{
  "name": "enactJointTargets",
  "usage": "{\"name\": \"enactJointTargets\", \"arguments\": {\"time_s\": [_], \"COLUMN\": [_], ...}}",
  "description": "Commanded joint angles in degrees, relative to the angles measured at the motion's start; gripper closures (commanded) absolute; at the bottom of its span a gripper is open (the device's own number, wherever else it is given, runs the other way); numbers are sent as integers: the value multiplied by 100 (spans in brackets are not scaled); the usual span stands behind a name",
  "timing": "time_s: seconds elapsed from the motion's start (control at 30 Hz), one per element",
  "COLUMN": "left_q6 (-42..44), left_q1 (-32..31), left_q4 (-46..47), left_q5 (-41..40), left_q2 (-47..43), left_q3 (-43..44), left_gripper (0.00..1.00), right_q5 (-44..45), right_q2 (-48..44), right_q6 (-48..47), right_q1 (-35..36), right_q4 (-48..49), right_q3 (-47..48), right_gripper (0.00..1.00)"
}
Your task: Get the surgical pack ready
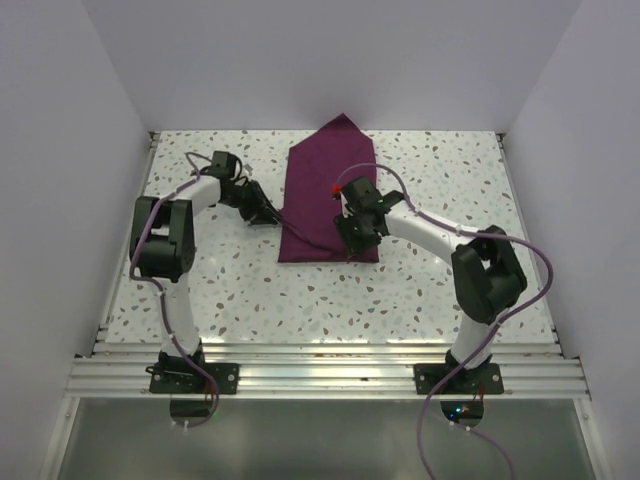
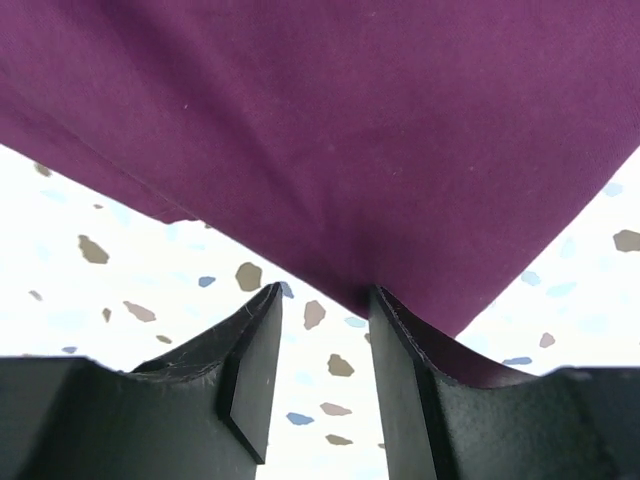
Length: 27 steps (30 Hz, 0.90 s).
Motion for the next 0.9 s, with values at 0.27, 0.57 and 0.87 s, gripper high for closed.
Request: {"name": "enactJointTargets", "arguments": {"time_s": [0.27,0.57,0.87], "left_q6": [28,-438,-649], "left_q1": [59,-502,-811], "left_q4": [-61,896,1179], "left_q5": [-937,598,487], "left_q2": [-1355,-328,86], "left_q3": [178,758,636], "left_gripper": [67,92,95], "right_q5": [-2173,-3561,-4714], "right_q2": [-202,606,1442], "right_q6": [828,1583,2857], "right_q1": [-685,-834,-887], "right_q4": [280,1105,2669], "right_q3": [524,788,815], "right_gripper": [63,74,85]}}
